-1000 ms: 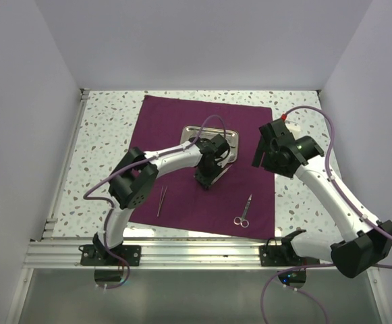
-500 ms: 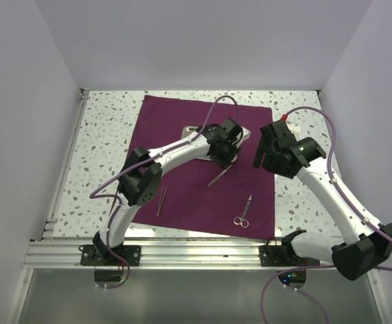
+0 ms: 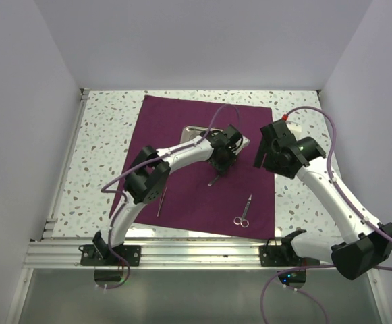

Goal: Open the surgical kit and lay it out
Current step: Move the medical item into the surgical kit.

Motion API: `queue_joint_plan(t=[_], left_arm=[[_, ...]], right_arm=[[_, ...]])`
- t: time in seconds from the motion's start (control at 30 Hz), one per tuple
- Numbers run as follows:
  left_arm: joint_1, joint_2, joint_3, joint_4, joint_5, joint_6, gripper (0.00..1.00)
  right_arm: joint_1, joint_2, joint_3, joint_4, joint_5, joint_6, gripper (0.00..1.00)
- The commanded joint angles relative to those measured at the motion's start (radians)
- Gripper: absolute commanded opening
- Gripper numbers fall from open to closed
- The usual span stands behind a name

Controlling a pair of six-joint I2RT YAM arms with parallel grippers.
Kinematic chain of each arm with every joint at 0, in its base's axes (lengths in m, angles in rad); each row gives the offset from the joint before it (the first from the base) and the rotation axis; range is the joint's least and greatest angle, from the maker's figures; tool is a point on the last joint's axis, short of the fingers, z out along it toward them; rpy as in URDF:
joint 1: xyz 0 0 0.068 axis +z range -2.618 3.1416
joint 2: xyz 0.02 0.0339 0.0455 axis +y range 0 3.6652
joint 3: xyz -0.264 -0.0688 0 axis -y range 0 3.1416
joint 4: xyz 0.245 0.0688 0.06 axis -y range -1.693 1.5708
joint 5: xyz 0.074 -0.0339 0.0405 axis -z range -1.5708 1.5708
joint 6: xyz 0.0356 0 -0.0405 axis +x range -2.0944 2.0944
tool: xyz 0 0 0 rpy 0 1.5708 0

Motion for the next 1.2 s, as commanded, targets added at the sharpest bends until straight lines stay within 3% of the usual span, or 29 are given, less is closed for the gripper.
queue_joint_plan(t=[0.0,0.1,0.27,0.43,0.63,0.9,1.03,1.17], left_arm=[[-0.005,0.019,-0.071,-0.028,0.052,0.012,0.27],[-0.005,0.02,-0.134,-0.059,0.07,0.003,0.12],[-0.01,-0.016,-0.307,-0.026,0.105,-0.002,0.0],[-0.011,-0.047,-0.344,-0.027,0.05,-0.02,0.0],[-0.013,-0.075,-0.223,-0.114,-0.075,-0.054,0.0],[-0.011,-0.131,-0.12,-0.193,-0.119,-0.1,0.0],[-0.011,-0.229,-0.197,-0.193,-0.135,-0.163,0.0],[-0.011,-0.369,-0.391,-0.135,-0.119,-0.283,0.0]], right_arm=[[-0.008,0.011,0.011,0.002,0.014,-0.005,0.79],[-0.014,0.017,0.014,0.01,0.011,-0.008,0.79],[-0.02,0.019,0.007,0.022,0.003,-0.014,0.79],[-0.022,0.011,-0.004,0.03,-0.009,-0.014,0.79],[-0.023,-0.009,-0.021,0.035,-0.014,-0.021,0.79],[-0.023,-0.03,-0.036,0.045,-0.017,-0.031,0.79],[-0.026,-0.033,-0.042,0.054,-0.028,-0.04,0.79],[-0.025,-0.026,-0.05,0.082,-0.048,-0.045,0.79]])
